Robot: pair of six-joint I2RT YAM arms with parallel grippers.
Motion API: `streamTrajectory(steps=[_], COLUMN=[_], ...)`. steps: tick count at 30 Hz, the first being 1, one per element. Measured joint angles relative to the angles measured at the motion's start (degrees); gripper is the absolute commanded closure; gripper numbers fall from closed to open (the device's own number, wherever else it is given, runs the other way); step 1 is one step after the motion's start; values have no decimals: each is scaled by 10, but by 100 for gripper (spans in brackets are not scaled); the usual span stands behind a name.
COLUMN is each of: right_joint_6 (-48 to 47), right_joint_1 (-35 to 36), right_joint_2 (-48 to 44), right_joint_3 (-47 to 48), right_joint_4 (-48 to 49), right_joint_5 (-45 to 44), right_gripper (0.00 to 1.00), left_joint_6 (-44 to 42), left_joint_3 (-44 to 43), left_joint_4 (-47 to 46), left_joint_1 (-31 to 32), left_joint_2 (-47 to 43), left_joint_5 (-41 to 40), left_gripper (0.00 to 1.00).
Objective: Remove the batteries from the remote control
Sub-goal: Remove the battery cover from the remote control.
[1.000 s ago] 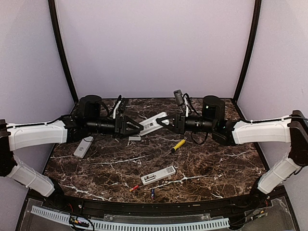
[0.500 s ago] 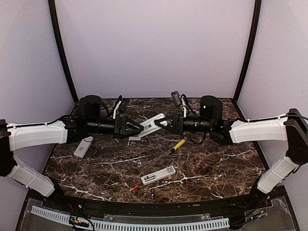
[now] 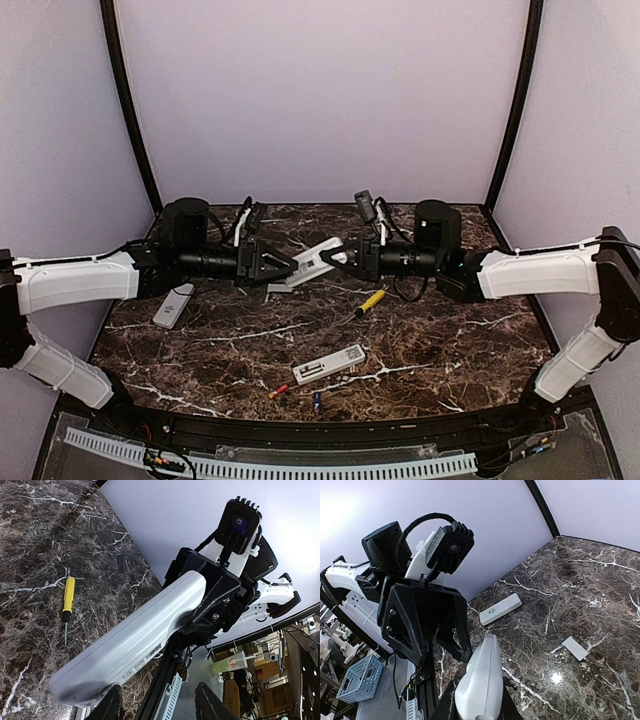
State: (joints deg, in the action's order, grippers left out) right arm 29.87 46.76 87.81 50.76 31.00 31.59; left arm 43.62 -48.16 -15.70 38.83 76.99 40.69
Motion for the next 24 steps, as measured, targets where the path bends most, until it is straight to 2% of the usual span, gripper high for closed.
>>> streamTrajectory(steps=[6,13,24], right_joint_6=[-2,-5,-7], right_joint_1=[3,3,4], right_joint_2=[-26,-30,-13], right_joint_3=[-7,-7,-7], right_joint_4=[-6,-4,-2], right_joint_5=[-32,-26,-9], right_gripper=[100,100,100], left_joint_6=[0,8,16], left_joint_3=[15,21,21], left_joint_4=[26,25,21], left_joint_1=[0,0,0], left_joint_2=[-20,-20,-19], left_joint_5=[-25,-28,-19], left_gripper=[50,47,50])
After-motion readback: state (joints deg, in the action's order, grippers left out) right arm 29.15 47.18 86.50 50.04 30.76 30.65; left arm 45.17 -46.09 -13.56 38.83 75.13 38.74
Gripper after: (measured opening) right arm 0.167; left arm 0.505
